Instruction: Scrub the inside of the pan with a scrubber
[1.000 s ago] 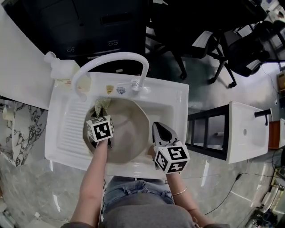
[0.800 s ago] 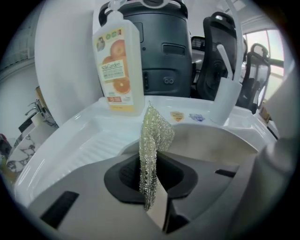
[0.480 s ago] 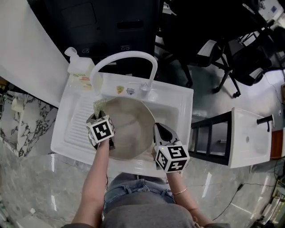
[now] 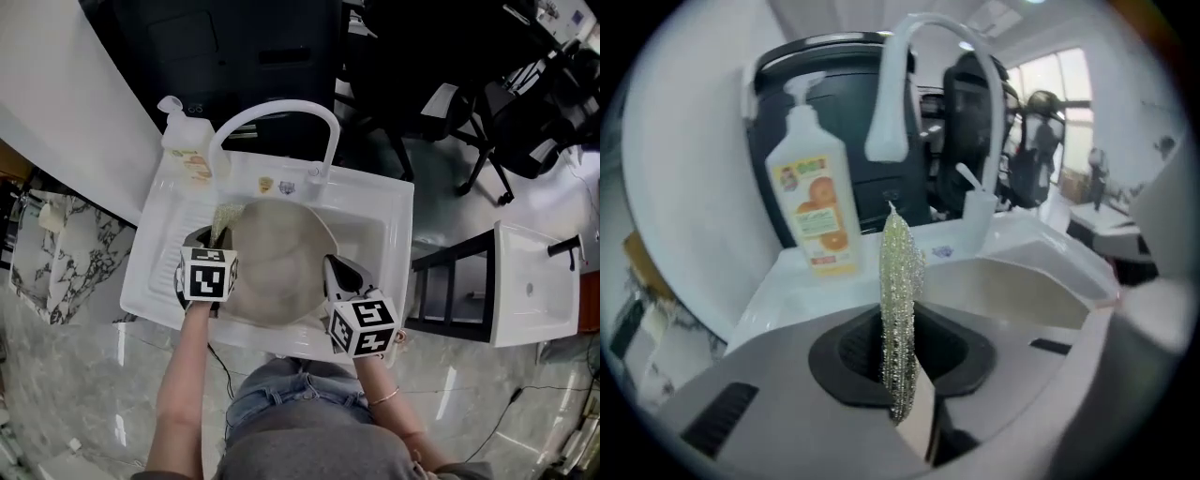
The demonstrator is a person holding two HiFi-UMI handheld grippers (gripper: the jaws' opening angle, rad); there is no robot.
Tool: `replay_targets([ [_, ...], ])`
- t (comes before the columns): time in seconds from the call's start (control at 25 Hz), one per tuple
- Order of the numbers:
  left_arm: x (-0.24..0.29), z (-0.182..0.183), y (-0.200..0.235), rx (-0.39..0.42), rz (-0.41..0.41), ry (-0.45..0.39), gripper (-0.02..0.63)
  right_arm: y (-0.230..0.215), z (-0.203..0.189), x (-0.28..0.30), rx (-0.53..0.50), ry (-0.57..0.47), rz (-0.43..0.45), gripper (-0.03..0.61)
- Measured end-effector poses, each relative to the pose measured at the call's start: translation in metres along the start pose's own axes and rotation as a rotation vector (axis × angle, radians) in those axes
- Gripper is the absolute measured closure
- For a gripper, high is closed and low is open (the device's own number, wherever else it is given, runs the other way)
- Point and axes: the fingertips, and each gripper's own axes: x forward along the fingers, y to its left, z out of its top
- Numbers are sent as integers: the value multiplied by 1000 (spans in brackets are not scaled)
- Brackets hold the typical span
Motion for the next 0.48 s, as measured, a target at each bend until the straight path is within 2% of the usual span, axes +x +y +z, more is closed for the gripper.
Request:
replay_targets([
  [0.08,7,3,-8,250,12,39,546,2,-2,-3,1,1,-5,568],
  [0.16,15,7,-15,541,67,68,546,1,-5,-7,6,0,-17,568],
  [0.36,42,9,-39,1378,217,86,546,-8,-11,-20,26,-7,-66,568],
  [0.4,48,1,-40,1500,221,119,546,-10,-12,-23,31,-9,-77,568],
  [0.48,58,-19,-40,1660,190,200,548,-13,-14,-29,41,-12,-97,568],
])
